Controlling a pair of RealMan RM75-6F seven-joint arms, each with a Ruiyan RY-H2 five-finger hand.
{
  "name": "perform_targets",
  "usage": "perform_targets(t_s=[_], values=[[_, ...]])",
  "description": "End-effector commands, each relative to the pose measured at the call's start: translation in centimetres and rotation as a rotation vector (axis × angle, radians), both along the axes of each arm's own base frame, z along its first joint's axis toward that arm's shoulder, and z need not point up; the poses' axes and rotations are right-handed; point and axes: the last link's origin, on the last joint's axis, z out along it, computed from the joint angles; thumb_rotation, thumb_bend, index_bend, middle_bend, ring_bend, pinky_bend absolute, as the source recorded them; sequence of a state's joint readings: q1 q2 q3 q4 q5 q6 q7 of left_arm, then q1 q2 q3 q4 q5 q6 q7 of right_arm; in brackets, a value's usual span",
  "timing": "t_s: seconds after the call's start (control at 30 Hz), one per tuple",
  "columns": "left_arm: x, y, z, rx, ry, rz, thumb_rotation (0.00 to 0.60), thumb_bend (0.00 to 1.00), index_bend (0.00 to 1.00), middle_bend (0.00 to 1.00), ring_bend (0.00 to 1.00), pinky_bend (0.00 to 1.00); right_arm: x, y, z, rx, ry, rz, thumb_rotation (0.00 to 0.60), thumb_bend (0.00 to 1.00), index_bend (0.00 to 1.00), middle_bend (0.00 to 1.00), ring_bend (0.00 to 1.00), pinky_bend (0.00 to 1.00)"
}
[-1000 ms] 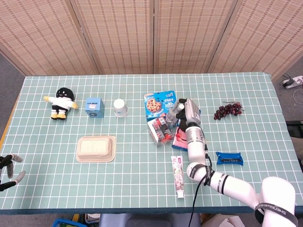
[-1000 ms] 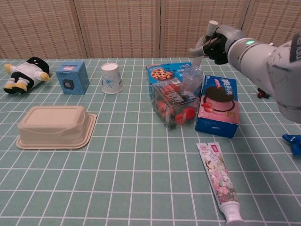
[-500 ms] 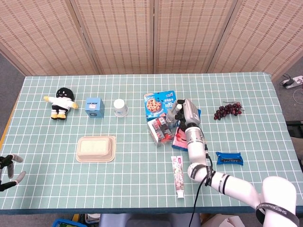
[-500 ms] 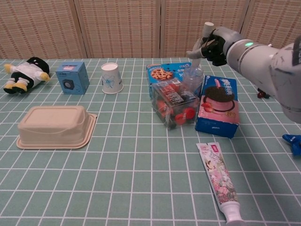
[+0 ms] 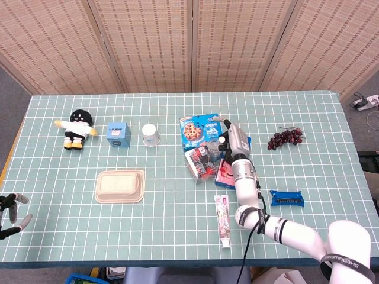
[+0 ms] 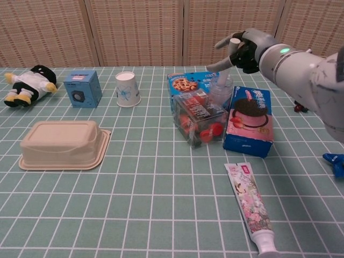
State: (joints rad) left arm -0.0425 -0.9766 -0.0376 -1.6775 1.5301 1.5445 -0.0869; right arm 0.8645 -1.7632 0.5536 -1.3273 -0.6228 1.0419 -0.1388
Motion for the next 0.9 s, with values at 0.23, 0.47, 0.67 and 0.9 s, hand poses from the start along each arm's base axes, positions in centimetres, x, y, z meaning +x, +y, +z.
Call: perform_targets(t_s=[0.23, 0.47, 0.67, 0.9], values=[[0.0, 0.0, -0.1, -0.005, 0.006, 0.001, 0.6, 0.24, 0.56, 0.74, 0.48, 0.71, -0.2, 1.6, 1.7, -0.049, 0.093, 0.065, 0.6, 0.12, 0.24, 1.0, 1.0, 1.0], [0.0, 0.2, -0.4, -0.011, 0.016, 0.008, 0.6, 0.24, 0.55, 0.74, 0.48, 0.71, -0.8, 3.7, 3.6, -0.077, 0.161, 0.097, 0.6, 0.12, 0.23, 1.0, 1.0, 1.0], [0.0, 0.3, -0.9, -0.027, 0.031, 0.012, 0.6, 0.24, 0.55, 0.74, 0.48, 0.71, -1.7, 5.6, 5.3, -0.094, 0.211, 0.123, 0.6, 0.12, 0.23, 1.0, 1.0, 1.0], [0.0, 0.5, -1.3, -0.039, 0.042, 0.018, 0.6, 0.24, 0.55, 0.74, 0.48, 0.71, -3.6, 8.6, 6.7, -0.156, 0.322, 0.178, 0.6, 0.14, 0.23, 1.0, 1.0, 1.0]])
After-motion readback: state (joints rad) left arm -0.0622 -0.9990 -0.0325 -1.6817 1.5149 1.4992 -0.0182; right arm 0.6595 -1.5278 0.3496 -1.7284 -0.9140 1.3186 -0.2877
